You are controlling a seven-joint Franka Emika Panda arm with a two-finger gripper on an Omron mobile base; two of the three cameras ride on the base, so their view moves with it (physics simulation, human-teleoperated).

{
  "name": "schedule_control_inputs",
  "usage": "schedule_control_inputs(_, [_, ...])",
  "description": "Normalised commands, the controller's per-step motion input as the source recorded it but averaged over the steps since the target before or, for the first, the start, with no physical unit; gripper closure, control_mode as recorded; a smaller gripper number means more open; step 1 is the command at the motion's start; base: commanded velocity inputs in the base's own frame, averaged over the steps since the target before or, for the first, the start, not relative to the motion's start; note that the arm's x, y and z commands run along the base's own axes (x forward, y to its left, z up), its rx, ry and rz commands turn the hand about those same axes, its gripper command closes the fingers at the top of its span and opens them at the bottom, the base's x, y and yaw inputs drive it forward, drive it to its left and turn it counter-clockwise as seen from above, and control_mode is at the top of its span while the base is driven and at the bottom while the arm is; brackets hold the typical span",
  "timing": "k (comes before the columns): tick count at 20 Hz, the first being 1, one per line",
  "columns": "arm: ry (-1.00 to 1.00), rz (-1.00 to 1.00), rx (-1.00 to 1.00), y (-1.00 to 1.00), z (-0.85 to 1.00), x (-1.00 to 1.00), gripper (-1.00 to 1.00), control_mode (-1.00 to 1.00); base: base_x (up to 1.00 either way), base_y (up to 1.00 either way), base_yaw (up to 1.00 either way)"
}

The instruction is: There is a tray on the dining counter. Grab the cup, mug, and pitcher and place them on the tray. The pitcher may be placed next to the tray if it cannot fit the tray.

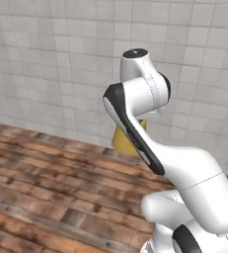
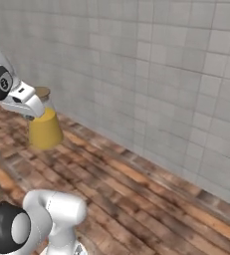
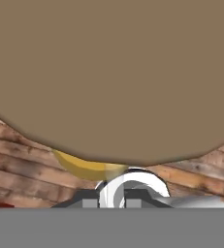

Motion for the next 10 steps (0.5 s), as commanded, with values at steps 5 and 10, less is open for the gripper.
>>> schedule_control_inputs(5, [0.0, 0.0, 0.0, 0.0, 0.0, 0.0, 1.0, 1.0, 1.0, -0.07, 0.64])
schedule_control_inputs(10, [0.0, 0.0, 0.0, 0.0, 0.0, 0.0, 1.0, 1.0, 1.0, -0.01, 0.62])
